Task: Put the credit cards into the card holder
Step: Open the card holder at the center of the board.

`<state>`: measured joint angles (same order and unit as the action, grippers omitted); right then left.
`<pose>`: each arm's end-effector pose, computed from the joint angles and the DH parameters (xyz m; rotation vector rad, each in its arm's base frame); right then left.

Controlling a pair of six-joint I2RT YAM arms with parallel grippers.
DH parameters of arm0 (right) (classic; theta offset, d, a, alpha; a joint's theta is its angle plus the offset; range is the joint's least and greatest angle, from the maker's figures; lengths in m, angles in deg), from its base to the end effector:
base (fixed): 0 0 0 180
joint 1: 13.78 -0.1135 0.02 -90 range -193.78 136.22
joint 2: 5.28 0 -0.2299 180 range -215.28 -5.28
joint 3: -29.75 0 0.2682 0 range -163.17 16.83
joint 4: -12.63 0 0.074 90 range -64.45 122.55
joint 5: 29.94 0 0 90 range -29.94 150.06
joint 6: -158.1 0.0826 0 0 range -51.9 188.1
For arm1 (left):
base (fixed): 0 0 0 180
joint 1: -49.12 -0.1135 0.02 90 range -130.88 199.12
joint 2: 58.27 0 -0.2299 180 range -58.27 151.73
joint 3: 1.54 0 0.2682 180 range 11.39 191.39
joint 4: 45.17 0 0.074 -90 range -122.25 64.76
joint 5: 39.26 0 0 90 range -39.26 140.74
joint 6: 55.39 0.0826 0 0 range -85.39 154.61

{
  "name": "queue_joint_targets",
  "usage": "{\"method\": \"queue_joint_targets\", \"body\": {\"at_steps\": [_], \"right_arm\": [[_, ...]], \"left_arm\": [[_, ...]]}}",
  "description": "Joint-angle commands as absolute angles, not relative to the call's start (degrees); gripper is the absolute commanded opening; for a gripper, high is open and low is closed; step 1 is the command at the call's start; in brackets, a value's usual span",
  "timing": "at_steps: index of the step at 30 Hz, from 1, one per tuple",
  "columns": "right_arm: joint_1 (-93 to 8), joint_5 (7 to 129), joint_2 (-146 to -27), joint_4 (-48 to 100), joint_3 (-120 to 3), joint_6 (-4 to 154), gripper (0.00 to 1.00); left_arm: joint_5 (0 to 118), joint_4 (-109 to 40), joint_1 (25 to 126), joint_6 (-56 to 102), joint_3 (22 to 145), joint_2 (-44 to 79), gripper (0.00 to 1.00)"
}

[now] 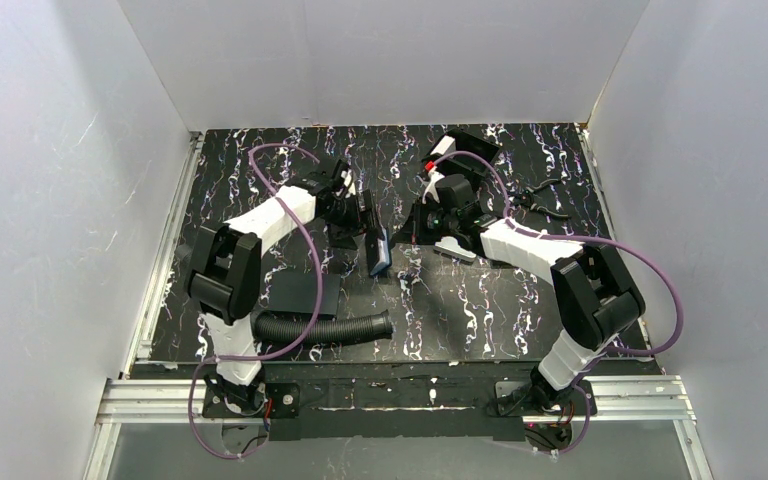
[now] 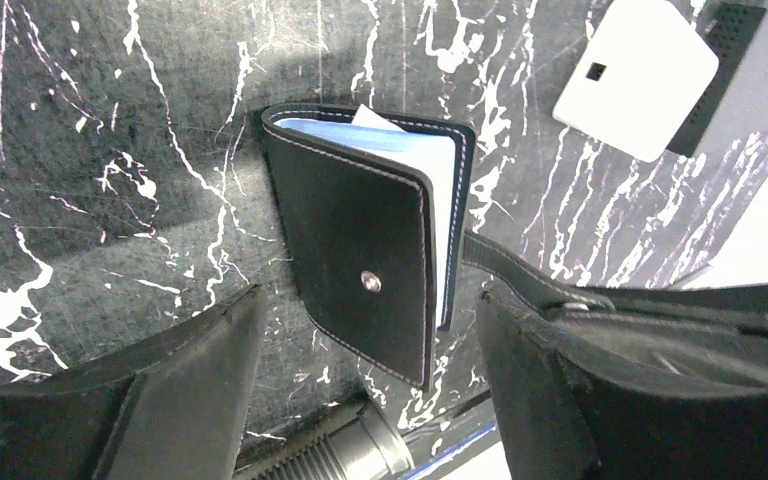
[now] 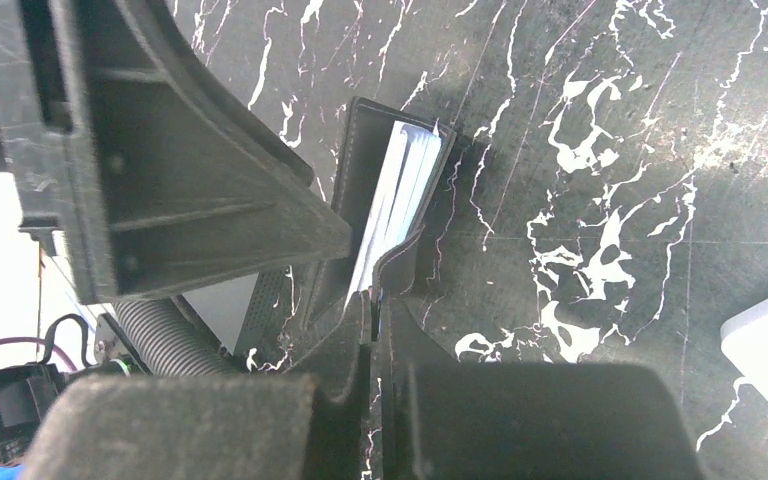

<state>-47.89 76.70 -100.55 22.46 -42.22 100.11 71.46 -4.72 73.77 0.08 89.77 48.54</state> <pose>0.3309 0.2527 0.1526 -0.2224 2.2771 0.9533 0.3783 -0.2057 0.1366 -0.0813 2.6820 -0.8310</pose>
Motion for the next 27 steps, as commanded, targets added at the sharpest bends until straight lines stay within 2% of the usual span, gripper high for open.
{"method": "queue_joint_targets", "body": {"at_steps": [1,3,7,11,19,20,22,23,27], "right_arm": [[-48.4,76.8,-97.7,21.4,-45.2,100.1,0.01],[-48.6,76.4,-97.5,21.7,-45.3,99.9,0.01],[-48.7,76.1,-97.3,22.1,-45.7,99.6,0.01],[-48.8,76.4,-97.6,22.1,-45.7,99.6,0.01],[-48.8,76.1,-97.6,22.1,-45.5,99.5,0.01],[-48.8,76.3,-97.7,22.1,-45.5,99.5,0.01],[-48.7,76.4,-97.8,22.1,-45.4,99.5,0.01],[-48.8,76.4,-97.8,22.1,-45.3,99.5,0.01],[-48.8,76.3,-97.5,22.1,-45.2,99.4,0.01]], "left_arm": [[66.0,0.0,75.6,2.5,93.2,49.5,0.83],[64.2,1.0,76.2,3.5,94.4,50.1,0.81],[62.3,2.4,76.6,4.2,95.7,51.2,0.7],[62.1,2.6,76.8,4.6,95.9,51.7,0.66],[61.6,3.1,77.0,5.1,95.5,51.8,0.51],[61.9,3.1,76.9,5.2,95.5,51.8,0.53],[62.9,3.0,77.0,5.4,95.7,51.7,0.72],[63.3,2.7,77.0,5.3,95.6,51.6,0.75],[63.7,2.4,77.2,5.4,96.0,51.5,0.79]]}}
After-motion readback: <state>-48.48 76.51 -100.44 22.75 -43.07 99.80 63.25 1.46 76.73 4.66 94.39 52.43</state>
